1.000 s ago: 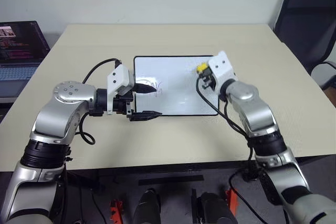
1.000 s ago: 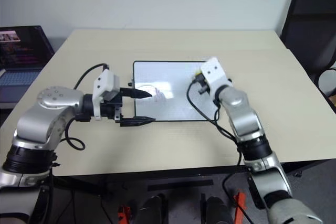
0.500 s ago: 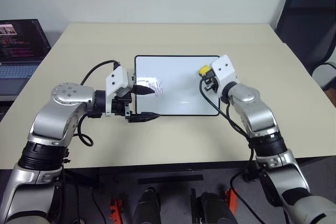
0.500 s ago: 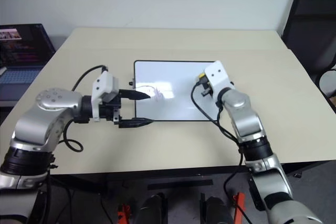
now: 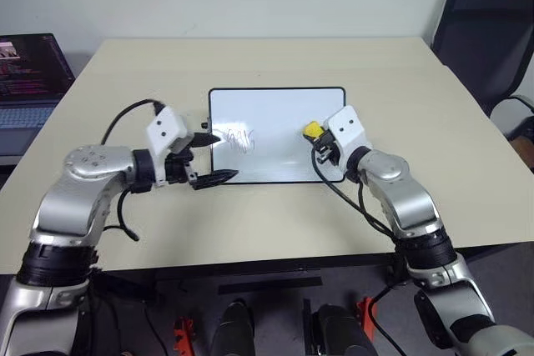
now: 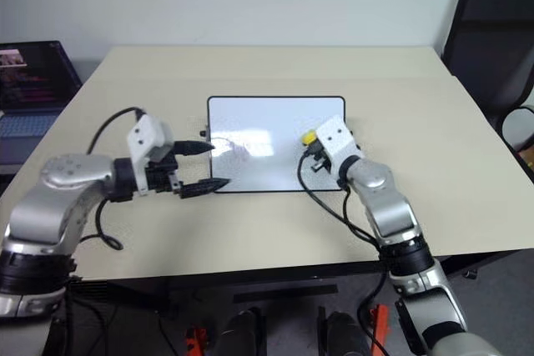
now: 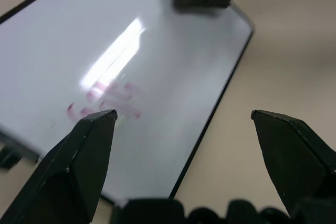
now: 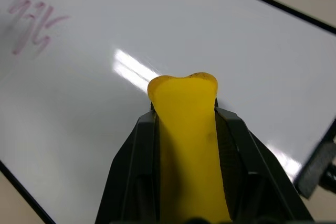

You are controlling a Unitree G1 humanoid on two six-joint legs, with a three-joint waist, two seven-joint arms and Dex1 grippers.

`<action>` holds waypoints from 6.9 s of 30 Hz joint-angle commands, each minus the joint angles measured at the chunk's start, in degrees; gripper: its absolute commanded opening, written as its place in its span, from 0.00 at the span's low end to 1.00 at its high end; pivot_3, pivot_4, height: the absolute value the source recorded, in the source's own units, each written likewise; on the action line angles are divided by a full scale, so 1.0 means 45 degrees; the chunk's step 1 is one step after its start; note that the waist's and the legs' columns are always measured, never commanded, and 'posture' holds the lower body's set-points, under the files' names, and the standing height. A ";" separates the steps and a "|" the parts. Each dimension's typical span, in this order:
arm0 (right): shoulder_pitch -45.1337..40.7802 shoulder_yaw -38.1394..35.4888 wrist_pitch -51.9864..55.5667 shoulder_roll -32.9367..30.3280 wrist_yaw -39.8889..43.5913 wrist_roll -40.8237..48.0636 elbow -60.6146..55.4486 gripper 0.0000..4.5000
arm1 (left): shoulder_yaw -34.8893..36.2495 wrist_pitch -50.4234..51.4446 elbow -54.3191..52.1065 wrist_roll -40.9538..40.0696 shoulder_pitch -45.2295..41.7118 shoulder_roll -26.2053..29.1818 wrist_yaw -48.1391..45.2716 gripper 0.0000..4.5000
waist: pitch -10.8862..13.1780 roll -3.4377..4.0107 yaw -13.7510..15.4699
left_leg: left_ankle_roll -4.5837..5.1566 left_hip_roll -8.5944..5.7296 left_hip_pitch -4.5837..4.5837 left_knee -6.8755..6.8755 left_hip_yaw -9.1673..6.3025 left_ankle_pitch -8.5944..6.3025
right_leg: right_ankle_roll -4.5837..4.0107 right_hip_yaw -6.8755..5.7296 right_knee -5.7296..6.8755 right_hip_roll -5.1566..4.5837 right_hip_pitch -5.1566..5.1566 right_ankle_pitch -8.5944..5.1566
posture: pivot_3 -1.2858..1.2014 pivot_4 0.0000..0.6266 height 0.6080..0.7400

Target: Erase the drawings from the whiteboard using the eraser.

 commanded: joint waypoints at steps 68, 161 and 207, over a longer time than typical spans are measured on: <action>-0.8548 0.4535 -0.9291 0.2845 0.1631 -0.6545 1.6939 0.24 | 0.2235 0.0725 -0.1604 -0.0939 0.2383 0.1230 0.0831 1.00 | -0.0037 -0.0121 0.0003 | -0.0044 0.0006 0.0175 -0.0007 0.0109 -0.0015 | -0.0056 0.0120 -0.0008 -0.0028 -0.0017 0.0059 | 0.52 0.24 1.00; -0.5967 0.3218 -0.7867 0.1746 0.1390 -0.5703 1.0321 0.23 | 0.0120 -0.0097 0.0202 -0.0514 -0.0317 0.0472 -0.0088 1.00 | -0.0079 -0.0110 -0.0133 | -0.0054 0.0055 0.0179 -0.0139 0.0163 -0.0003 | -0.0015 0.0133 -0.0218 -0.0019 -0.0040 0.0181 | 0.52 0.24 1.00; 0.1542 -0.7463 0.4508 0.1617 -0.3434 0.0704 -0.0636 0.89 | -0.5133 -0.4241 0.4514 0.2328 -0.5653 -0.5492 -0.2317 1.00 | -0.0073 -0.0104 0.0123 | -0.0151 0.0017 0.0113 -0.0110 0.0130 -0.0071 | 0.0114 0.0125 -0.0211 -0.0019 -0.0030 0.0123 | 0.52 0.24 1.00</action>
